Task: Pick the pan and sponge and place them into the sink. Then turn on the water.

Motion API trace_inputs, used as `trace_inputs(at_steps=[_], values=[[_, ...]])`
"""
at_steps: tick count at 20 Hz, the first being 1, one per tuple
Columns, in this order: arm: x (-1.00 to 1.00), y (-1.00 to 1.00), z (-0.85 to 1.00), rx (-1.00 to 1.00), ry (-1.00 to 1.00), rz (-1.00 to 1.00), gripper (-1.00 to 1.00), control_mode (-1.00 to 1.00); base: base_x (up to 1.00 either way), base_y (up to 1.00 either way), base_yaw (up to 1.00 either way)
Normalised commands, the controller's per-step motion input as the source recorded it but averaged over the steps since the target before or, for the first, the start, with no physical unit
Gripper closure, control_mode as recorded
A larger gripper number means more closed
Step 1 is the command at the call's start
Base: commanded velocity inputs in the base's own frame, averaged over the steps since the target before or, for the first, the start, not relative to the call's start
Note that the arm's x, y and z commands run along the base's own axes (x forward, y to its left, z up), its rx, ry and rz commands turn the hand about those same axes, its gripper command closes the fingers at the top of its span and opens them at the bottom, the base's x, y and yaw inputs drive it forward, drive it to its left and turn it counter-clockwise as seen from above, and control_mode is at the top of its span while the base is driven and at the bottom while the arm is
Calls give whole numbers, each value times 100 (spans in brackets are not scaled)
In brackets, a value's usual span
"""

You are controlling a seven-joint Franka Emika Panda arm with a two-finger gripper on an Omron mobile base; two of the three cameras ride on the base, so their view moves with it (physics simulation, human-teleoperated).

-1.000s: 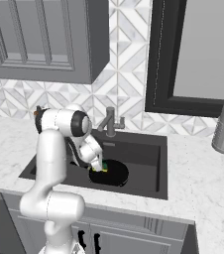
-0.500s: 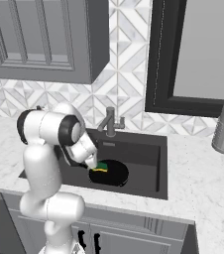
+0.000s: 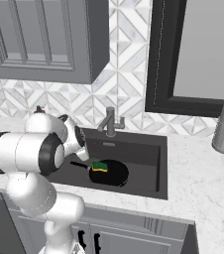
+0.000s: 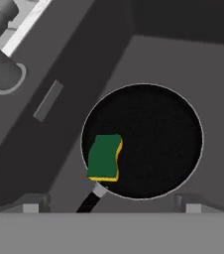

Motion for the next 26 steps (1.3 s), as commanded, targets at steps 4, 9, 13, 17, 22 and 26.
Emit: trace_inputs(at_steps=[4, 9, 13, 17, 22, 26], values=[[-26, 0, 89, 0, 0, 29, -100, -100, 0, 0, 0], [-33, 0, 91, 0, 0, 29, -100, -100, 0, 0, 0], [-37, 0, 82, 0, 0, 32, -100, -100, 0, 0, 0], [-34, -4, 47, 0, 0, 36, -100, -100, 0, 0, 0], [-30, -24, 11, 0, -1, 40, -100, -100, 0, 0, 0], [-26, -38, 4, 0, -2, 47, -100, -100, 0, 0, 0]])
